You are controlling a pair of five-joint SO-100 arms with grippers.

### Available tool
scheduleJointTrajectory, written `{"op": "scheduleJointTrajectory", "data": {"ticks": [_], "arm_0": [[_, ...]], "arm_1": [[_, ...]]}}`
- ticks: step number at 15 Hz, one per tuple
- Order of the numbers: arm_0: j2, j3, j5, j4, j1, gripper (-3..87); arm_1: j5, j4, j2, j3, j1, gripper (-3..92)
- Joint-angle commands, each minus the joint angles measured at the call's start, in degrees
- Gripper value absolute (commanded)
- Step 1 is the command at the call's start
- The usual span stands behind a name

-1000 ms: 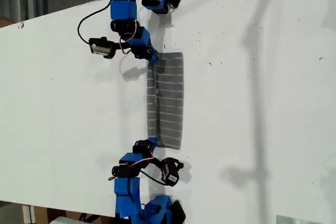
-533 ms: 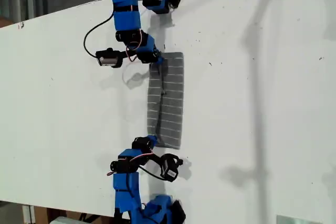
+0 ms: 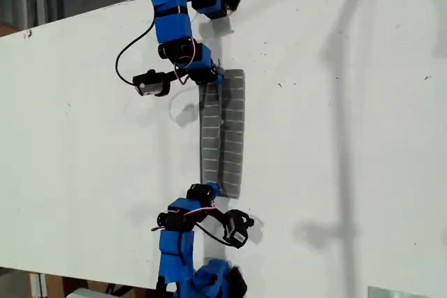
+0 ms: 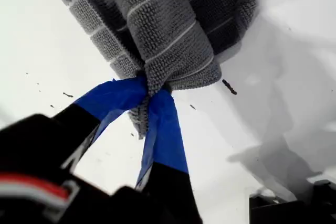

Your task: Grasp corners of a square towel and fold twice.

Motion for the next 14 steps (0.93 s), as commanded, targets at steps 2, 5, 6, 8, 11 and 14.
{"op": "scheduleJointTrajectory", "data": {"ticks": [2,5,6,8,11,14], "arm_0": [[2.5,-0.3,-1.8,2.8,3.1,-0.1],[4.2,-0.4,-3.0,5.0,5.4,-0.1],[4.7,-0.4,-3.3,5.1,6.0,-0.1],[4.8,-1.1,-3.4,5.3,6.6,-0.1],[4.4,-1.1,-3.1,4.8,7.8,-0.1],[4.4,-2.0,-1.3,3.6,10.3,6.9]], "arm_1": [[2.4,2.9,0.9,-3.6,-3.5,-0.1],[4.7,3.6,0.9,-3.8,-7.2,-0.1],[5.2,3.3,0.9,-4.1,-8.6,-0.1],[6.3,3.9,0.9,-4.5,-10.3,-0.1],[7.9,3.9,0.5,-4.2,-12.1,1.5],[8.9,3.3,1.0,-4.7,-14.0,23.7]]}}
